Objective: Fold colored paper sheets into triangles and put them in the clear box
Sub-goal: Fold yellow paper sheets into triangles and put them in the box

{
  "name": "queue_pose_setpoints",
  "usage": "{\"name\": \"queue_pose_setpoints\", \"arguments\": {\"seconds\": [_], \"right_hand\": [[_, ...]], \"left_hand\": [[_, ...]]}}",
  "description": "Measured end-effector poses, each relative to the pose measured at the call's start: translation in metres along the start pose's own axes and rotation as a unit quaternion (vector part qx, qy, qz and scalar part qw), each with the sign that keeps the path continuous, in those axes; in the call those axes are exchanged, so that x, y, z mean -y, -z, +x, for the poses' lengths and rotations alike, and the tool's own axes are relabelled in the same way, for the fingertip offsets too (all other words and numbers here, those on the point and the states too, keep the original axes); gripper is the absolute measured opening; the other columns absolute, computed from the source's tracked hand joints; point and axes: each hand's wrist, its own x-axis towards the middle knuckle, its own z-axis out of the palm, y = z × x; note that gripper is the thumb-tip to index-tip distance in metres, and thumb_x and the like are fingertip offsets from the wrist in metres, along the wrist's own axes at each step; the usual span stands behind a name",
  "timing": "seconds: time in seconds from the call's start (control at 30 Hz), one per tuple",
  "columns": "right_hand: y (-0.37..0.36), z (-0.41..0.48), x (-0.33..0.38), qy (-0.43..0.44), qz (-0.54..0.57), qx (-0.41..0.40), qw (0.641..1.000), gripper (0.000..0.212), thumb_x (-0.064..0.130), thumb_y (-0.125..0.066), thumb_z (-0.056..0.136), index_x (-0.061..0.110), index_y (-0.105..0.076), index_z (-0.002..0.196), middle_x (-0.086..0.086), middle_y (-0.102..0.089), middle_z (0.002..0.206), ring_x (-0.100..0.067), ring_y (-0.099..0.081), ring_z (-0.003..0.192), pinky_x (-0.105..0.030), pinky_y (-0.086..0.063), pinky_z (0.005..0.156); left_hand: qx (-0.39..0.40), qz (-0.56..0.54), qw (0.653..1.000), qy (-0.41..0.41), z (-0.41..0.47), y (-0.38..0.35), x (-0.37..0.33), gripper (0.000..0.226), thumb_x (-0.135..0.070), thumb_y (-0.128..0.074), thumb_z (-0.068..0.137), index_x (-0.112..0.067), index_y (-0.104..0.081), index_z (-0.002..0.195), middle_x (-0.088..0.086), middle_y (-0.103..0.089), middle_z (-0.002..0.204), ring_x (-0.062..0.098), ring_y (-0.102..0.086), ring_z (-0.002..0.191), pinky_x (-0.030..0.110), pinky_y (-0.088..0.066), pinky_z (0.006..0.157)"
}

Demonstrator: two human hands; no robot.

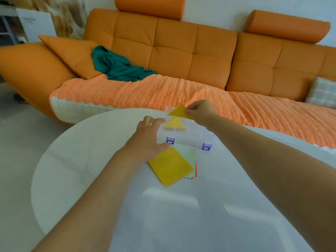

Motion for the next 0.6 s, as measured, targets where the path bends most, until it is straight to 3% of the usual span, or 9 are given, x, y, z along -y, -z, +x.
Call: {"name": "queue_pose_setpoints", "arguments": {"seconds": [0.1, 0.23, 0.33, 0.5, 0.6], "right_hand": [[-0.010, 0.015, -0.001, -0.009, -0.038, 0.044, 0.998, 0.010, 0.019, -0.070, 0.092, 0.014, -0.073, 0.100, 0.001, -0.061, 0.081, -0.012, -0.053, 0.067, -0.023, -0.041, 0.054], [-0.021, 0.023, -0.007, -0.018, -0.048, 0.089, 0.995, 0.017, 0.021, -0.067, 0.095, 0.013, -0.072, 0.109, -0.005, -0.066, 0.101, -0.019, -0.058, 0.090, -0.029, -0.046, 0.075], [-0.025, 0.027, -0.009, -0.011, -0.056, 0.108, 0.992, 0.020, 0.020, -0.065, 0.096, 0.013, -0.072, 0.113, -0.004, -0.065, 0.105, -0.020, -0.059, 0.095, -0.029, -0.047, 0.079], [-0.026, 0.029, -0.011, -0.005, -0.086, 0.110, 0.990, 0.021, 0.021, -0.064, 0.097, 0.012, -0.073, 0.113, -0.004, -0.066, 0.105, -0.019, -0.058, 0.091, -0.027, -0.046, 0.075], [-0.028, 0.025, -0.012, 0.015, -0.116, 0.104, 0.988, 0.019, 0.022, -0.065, 0.096, 0.014, -0.076, 0.109, -0.001, -0.069, 0.102, -0.012, -0.058, 0.080, -0.020, -0.043, 0.061]], "left_hand": [[0.024, -0.010, 1.000, 0.003, 0.007, -0.004, 0.004, 0.079, -0.041, -0.073, 0.085, -0.034, -0.032, 0.152, -0.002, -0.025, 0.150, 0.021, -0.030, 0.138, 0.037, -0.037, 0.108], [0.057, -0.029, 0.998, 0.023, 0.010, -0.015, 0.008, 0.067, -0.045, -0.073, 0.084, -0.035, -0.045, 0.144, -0.004, -0.023, 0.156, 0.024, -0.047, 0.131, 0.042, -0.041, 0.109], [0.051, -0.029, 0.998, 0.031, 0.013, -0.018, 0.006, 0.061, -0.045, -0.070, 0.086, -0.031, -0.048, 0.142, -0.004, -0.026, 0.156, 0.021, -0.045, 0.134, 0.043, -0.040, 0.110], [0.043, -0.034, 0.998, 0.029, 0.014, -0.018, 0.003, 0.062, -0.042, -0.066, 0.089, -0.029, -0.044, 0.145, -0.003, -0.027, 0.156, 0.018, -0.038, 0.140, 0.040, -0.038, 0.113], [0.042, -0.031, 0.998, 0.027, 0.013, -0.017, 0.002, 0.058, -0.039, -0.065, 0.091, -0.030, -0.044, 0.145, -0.003, -0.029, 0.154, 0.019, -0.040, 0.138, 0.039, -0.038, 0.112]]}}
